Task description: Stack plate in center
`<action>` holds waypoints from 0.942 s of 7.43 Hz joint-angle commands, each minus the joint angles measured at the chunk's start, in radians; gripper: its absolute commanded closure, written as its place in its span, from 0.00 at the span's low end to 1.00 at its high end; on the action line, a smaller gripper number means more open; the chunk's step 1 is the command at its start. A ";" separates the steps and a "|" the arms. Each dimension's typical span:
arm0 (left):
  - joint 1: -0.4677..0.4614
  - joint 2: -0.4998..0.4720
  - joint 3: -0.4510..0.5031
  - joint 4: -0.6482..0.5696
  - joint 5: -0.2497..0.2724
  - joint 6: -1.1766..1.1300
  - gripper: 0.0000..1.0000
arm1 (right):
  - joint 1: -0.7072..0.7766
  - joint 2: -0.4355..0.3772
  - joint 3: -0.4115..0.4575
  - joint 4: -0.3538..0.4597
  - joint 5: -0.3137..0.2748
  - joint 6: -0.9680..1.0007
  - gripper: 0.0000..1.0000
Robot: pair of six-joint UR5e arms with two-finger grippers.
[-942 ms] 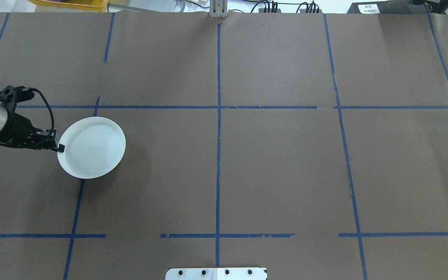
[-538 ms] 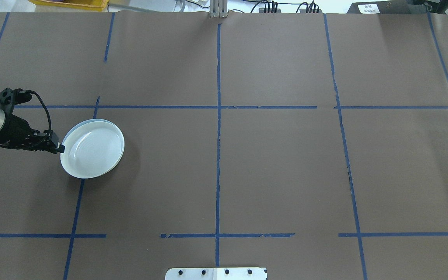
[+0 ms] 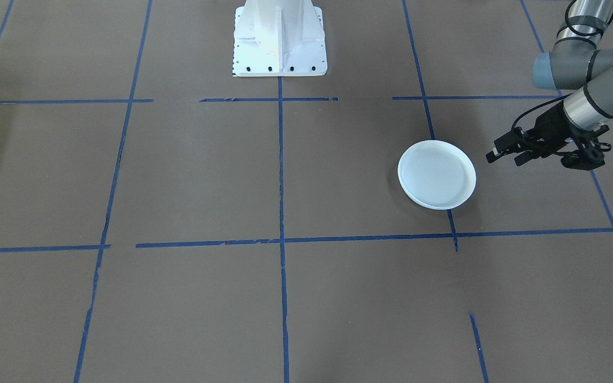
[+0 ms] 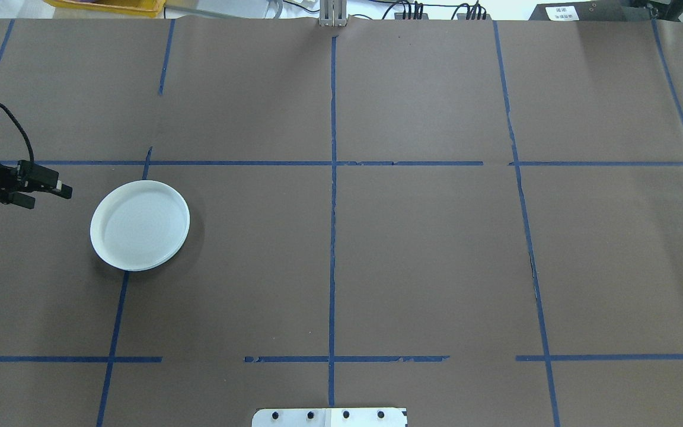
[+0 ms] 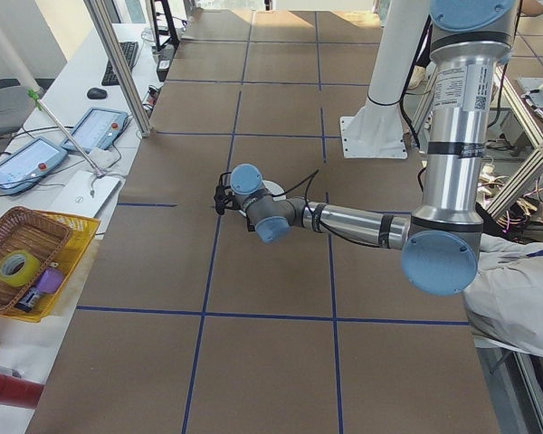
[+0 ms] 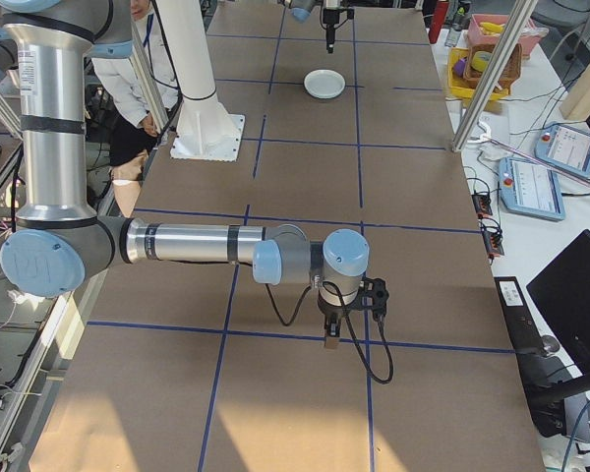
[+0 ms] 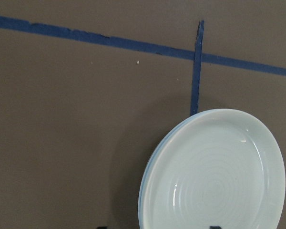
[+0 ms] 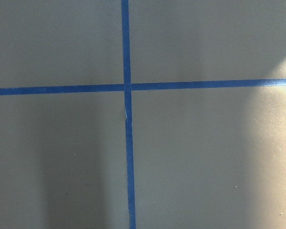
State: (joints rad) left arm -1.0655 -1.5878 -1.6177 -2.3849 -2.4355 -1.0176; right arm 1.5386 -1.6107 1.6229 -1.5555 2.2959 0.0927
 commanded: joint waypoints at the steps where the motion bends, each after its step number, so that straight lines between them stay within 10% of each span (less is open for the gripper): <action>1: -0.112 0.076 0.004 0.010 -0.005 0.271 0.00 | 0.000 0.000 0.000 0.000 0.001 0.001 0.00; 7: -0.430 0.121 -0.025 0.598 0.010 1.058 0.00 | 0.000 0.000 0.000 0.000 -0.001 0.001 0.00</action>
State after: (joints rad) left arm -1.4437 -1.4641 -1.6315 -1.9071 -2.4258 -0.0654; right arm 1.5395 -1.6107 1.6230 -1.5555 2.2960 0.0936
